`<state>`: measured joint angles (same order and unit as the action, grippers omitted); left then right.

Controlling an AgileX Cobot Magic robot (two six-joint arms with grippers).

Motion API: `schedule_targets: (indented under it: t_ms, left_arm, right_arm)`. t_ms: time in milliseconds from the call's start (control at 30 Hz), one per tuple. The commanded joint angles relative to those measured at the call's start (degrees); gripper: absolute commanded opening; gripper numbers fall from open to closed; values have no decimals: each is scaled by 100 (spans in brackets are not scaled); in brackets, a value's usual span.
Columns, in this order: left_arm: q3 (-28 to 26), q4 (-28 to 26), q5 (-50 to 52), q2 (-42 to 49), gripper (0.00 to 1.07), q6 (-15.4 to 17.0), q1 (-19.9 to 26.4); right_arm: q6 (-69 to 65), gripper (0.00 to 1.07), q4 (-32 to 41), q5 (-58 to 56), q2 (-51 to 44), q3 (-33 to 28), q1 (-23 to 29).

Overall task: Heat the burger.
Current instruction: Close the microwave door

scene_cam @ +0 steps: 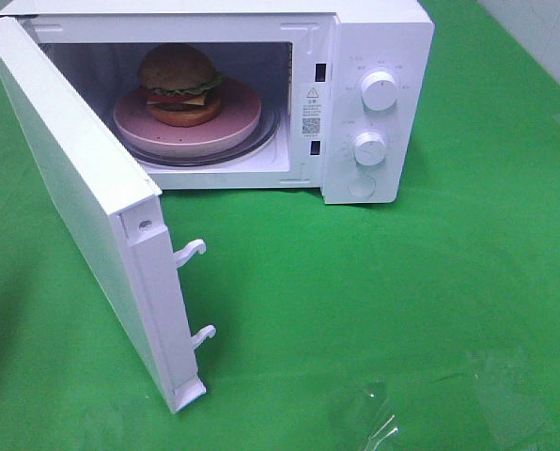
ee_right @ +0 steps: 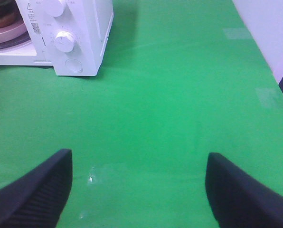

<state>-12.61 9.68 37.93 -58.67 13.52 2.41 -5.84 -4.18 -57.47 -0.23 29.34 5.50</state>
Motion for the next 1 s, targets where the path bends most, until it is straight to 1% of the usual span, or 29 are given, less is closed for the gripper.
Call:
schedule_targets:
  t_ms: [33,67,100,133,200,233,267,333,433,467,567,600,633,700,800,833,867,900,933,967,1000]
  left_arm:
    - [17,395,584,-384,0,218,-46]
    - [17,435,894,-699,0,223,-46]
    - [17,435,894,-699,0,223,-46]
    - [17,441,1163,-1008,0,223,-46]
    - [17,441,1272,-1180,0,223,-46]
    - [11,458,1455,-1524,0,223,-46]
    - [11,458,1455,-1524,0,223,-46]
    - [0,476,1965,-2097,0,223,-46]
    - [0,476,2097,-2235,0,223,-46]
    - [0,516,2298,-2504,0,223,-46]
    - [-17,556,2401,-2722,0,218,-46]
    - [-109,630,2412,-2922,0,218,-46]
    - [-109,630,2412,-2922,0,218,-46]
    - [-309,791,2424,-3260,0,223,-52]
    - [-344,791,2424,-3323,0,229,-97]
    - [-447,785,2429,-3415,0,218,-246]
    - [-447,785,2429,-3415,0,218,-246]
    - [-556,762,2441,-3529,0,183,-441]
    - [-688,659,2441,-3661,0,80,-642]
    - [-688,659,2441,-3661,0,80,-642]
    - [-814,498,2441,-3793,0,69,-848]
  right_arm:
    - [-17,73,23,0,-143,-17,-34]
    - [-17,73,23,0,-143,-17,-34]
    - [-17,73,23,0,-143,-17,-34]
    - [-17,73,23,0,-143,-17,-34]
    - [-17,73,23,0,-143,-17,-34]
    - [-17,73,23,0,-143,-17,-34]
    - [-17,73,23,0,-143,-17,-34]
    - [-17,73,23,0,-143,-17,-34]
    - [-17,73,23,0,-143,-17,-34]
    - [-17,73,23,0,-143,-17,-34]
    - [-17,73,23,0,-143,-17,-34]
    - [-17,73,23,0,-143,-17,-34]
    - [-17,73,23,0,-143,-17,-34]
    - [-17,73,23,0,-143,-17,-34]
    - [-17,73,23,0,-143,-17,-34]
    - [-17,73,23,0,-143,-17,-34]
    - [-17,73,23,0,-143,-17,-34]
    - [-17,73,23,0,-143,-17,-34]
    - [-17,73,23,0,-143,-17,-34]
    - [-17,73,23,0,-143,-17,-34]
    - [-17,73,23,0,-143,-17,-34]
